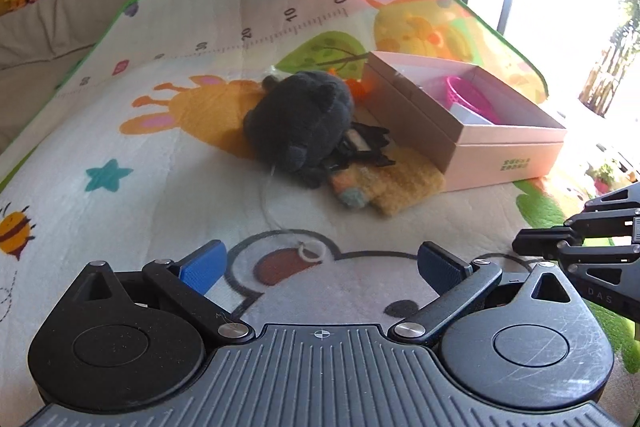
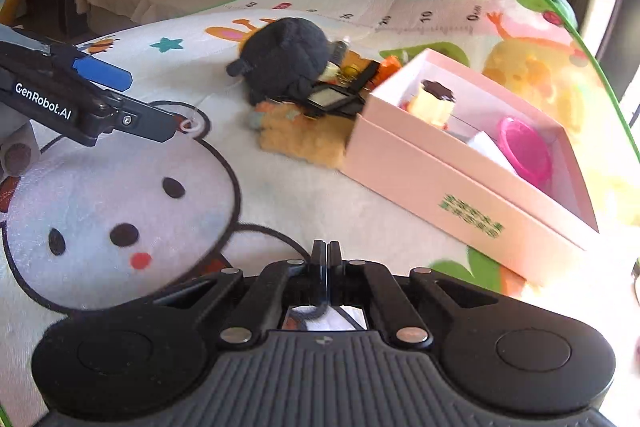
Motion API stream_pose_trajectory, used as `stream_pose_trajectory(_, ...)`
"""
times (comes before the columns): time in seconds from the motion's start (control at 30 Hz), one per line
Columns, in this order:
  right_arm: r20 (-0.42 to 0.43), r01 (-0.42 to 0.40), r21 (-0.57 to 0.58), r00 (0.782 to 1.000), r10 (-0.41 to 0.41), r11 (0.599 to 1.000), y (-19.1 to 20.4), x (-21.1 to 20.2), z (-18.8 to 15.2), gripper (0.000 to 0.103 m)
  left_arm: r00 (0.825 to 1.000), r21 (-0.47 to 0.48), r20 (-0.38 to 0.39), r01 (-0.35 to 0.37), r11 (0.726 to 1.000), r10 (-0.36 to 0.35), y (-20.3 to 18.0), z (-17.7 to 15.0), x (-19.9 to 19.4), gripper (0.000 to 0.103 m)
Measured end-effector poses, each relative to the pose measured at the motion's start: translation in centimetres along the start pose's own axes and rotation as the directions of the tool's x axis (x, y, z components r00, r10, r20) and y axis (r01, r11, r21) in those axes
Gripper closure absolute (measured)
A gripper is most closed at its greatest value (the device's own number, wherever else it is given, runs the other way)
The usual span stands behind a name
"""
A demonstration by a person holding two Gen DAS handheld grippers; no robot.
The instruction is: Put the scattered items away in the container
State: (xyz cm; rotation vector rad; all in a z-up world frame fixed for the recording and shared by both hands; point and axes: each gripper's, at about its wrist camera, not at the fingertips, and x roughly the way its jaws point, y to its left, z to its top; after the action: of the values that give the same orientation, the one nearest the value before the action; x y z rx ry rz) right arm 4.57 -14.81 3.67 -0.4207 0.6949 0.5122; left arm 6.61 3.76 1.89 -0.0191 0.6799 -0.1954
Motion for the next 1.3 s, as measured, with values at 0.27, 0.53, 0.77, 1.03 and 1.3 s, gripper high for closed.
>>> stream_pose_trajectory(0.27, 0.049, -0.027, 0.377, 0.999, 0.010, 0.926, -5.4, -2.1, -4.9, 0.002, 0.998, 0.245, -0.039, 0.053, 0.968, -0.045, -4.4, 2.7, 6.1, 0.000)
stream_pose_trajectory(0.53, 0.070, -0.057, 0.385, 0.997, 0.033, 0.921, -5.3, -1.6, -5.1, 0.000, 0.990, 0.380, -0.059, 0.143, 0.914, -0.130, -4.8, 4.1, 9.5, 0.000)
stream_pose_trajectory(0.77, 0.055, -0.038, 0.363, 0.998, 0.019, 0.931, -4.8, -1.5, -5.0, 0.000, 0.957, 0.427, -0.132, 0.290, 0.856, -0.258, -4.4, 4.1, 9.4, 0.000)
stream_pose_trajectory(1.03, 0.065, -0.052, 0.366, 0.997, 0.030, 0.929, -5.1, -1.5, -5.1, 0.000, 0.901, 0.354, -0.181, 0.434, 0.829, -0.394, -5.9, 0.3, 3.9, 0.000)
stream_pose_trajectory(1.3, 0.087, -0.107, 0.435, 0.993, 0.076, 0.894, -6.1, -1.8, -4.7, 0.000, 0.901, 0.244, -0.123, 0.433, 0.868, -0.415, -5.5, -1.3, -0.6, 0.000)
